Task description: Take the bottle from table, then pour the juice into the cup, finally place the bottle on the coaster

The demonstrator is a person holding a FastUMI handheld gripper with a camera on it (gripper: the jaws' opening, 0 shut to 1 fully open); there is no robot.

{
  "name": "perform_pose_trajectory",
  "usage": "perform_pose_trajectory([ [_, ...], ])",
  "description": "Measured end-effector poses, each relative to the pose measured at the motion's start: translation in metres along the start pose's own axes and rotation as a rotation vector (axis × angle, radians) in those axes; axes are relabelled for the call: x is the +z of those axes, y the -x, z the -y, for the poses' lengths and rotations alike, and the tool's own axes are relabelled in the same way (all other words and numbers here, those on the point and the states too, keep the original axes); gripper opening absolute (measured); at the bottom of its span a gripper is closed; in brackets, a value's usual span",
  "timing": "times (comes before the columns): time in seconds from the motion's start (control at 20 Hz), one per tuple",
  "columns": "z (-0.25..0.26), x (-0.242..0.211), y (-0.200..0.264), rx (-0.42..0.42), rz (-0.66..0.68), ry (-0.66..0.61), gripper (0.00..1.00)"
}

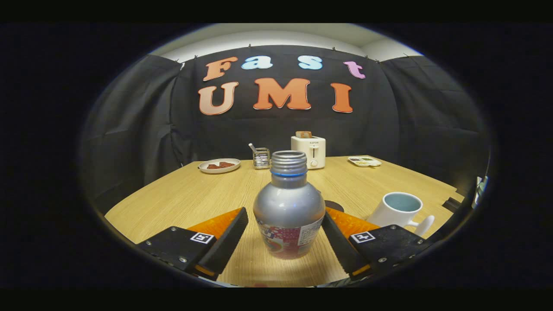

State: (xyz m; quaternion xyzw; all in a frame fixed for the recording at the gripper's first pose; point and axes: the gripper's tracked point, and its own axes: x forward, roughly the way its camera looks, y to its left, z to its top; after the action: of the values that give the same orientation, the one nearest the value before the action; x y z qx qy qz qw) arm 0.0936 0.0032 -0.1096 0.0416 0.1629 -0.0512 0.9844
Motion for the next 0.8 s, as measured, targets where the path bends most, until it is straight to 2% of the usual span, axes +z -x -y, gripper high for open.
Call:
perform_pose_trajectory([
  [0.5,0.007,-0.009,-0.005,-0.024,-0.012,-0.008,0.98],
  [0.65,0.013,-0.007,-0.006,-0.042,-0.004,-0.008,0.80],
  [0.8,0.018,-0.004,-0.003,-0.043,0.000,-0.042,0.79],
])
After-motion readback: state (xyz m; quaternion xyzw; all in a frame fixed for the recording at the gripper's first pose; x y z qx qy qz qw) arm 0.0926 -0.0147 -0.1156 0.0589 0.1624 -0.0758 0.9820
